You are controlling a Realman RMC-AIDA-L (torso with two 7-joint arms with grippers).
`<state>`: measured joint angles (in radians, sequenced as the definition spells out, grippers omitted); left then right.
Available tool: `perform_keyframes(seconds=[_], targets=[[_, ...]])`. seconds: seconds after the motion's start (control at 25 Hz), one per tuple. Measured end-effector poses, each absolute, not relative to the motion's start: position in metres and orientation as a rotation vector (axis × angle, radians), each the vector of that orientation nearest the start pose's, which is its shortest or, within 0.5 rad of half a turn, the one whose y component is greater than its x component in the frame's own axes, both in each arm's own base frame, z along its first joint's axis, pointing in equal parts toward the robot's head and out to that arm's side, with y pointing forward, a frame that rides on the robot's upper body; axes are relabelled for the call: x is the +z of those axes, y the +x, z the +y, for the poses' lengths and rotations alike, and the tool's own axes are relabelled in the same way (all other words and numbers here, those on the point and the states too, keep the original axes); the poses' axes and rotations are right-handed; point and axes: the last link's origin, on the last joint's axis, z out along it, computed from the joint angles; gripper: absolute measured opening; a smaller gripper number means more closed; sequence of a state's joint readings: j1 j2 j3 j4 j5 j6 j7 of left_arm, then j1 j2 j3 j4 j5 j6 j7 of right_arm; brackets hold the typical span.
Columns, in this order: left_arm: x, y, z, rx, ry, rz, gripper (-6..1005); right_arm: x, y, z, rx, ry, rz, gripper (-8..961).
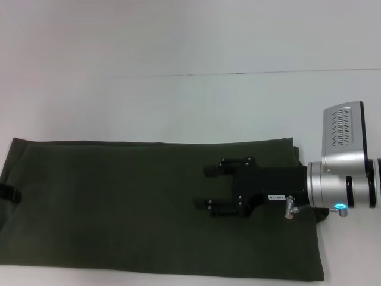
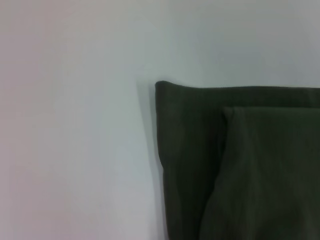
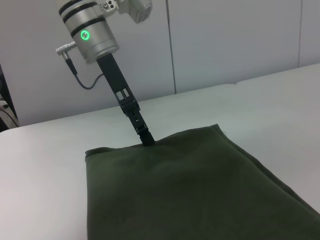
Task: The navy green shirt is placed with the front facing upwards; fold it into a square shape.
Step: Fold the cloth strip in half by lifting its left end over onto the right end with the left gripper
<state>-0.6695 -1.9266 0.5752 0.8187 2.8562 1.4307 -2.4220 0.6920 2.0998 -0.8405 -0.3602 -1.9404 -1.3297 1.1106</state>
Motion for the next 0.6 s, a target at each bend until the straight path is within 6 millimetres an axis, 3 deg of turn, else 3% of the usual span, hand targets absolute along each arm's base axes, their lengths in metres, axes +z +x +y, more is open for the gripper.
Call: perform_keyframes(seconds=[0.6], targets=[[0.0971, -0.3465, 0.3665, 0.241, -2.015, -1.633, 806, -0.0754, 0.2325, 0.3444, 0.581, -2.853, 0.374, 777]])
